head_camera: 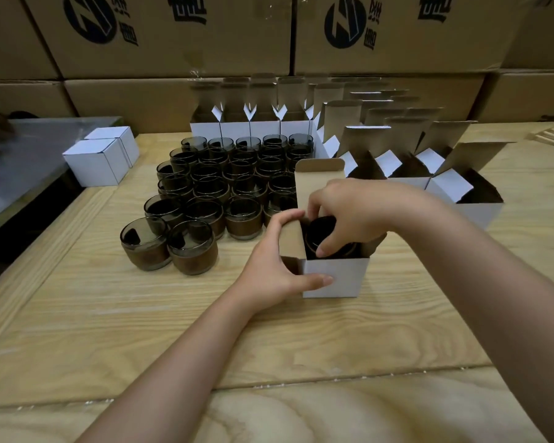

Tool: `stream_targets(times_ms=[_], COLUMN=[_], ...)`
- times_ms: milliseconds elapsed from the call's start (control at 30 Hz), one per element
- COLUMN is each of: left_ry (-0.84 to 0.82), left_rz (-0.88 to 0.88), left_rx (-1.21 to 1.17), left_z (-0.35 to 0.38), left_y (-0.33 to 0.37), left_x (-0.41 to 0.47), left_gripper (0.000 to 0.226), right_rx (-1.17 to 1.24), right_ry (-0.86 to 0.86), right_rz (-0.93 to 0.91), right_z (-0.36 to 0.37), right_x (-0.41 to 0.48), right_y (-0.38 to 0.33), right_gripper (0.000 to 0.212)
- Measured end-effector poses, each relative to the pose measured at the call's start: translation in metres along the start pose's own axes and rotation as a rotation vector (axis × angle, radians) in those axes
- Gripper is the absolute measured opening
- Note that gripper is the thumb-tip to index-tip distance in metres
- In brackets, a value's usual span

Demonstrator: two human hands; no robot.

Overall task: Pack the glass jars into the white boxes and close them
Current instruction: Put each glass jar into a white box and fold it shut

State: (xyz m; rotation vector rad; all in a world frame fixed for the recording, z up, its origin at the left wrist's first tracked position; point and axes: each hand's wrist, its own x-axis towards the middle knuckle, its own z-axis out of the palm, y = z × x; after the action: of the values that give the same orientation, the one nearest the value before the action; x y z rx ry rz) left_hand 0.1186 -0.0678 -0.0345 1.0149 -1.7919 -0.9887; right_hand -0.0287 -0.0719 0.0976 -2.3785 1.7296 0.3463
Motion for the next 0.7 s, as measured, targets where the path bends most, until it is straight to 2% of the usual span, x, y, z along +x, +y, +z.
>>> stream_targets(times_ms=[167,267,333,400,433,467,533,600,700], left_ry=[0.014,0.009,0.011,0.014,0.012,0.01,0.005,0.004,-0.001], left_rz=[0.016,0.011,0.009,0.012,0.01,0.007,0.005,0.01,0.009], left_rx=[0.016,0.028,0.026,0.02,0.015,0.008,0.0,-0.001,-0.013], left_z=[0.001,0.001,0.001,0.001,0.0,0.001,0.001,0.001,0.001], left_y=[-0.001,-0.002,-0.003,-0.004,-0.005,-0.004,-0.004,-0.004,-0.002], left_x=[0.001,0.001,0.0,0.0,0.0,0.001,0.0,0.0,0.0], left_gripper=[0.09,0.092,0.093,0.095,0.095,0.094,0.094,0.093,0.094], right_rx=[-0.086,0.051,0.271,0.521,0.678,0.849,1.17,1.439,1.725], right_ry=[0.012,-0.003,0.11,0.494,0.711,0.912,1.187,1.262,1.049], right_rz=[0.024,0.05,0.031,-0.081,-0.128,-0.151,-0.11,0.014,0.095], right_z=[0.01,0.009,0.011,0.018,0.024,0.032,0.051,0.071,0.099], right_x=[0.003,0.0,-0.004,-0.005,-0.006,-0.006,-0.004,0.001,0.01], right_y=[-0.009,-0.004,0.007,0.019,0.026,0.031,0.041,0.045,0.042], right_gripper=[0.053,0.054,0.042,0.014,0.007,0.016,0.03,0.036,0.031])
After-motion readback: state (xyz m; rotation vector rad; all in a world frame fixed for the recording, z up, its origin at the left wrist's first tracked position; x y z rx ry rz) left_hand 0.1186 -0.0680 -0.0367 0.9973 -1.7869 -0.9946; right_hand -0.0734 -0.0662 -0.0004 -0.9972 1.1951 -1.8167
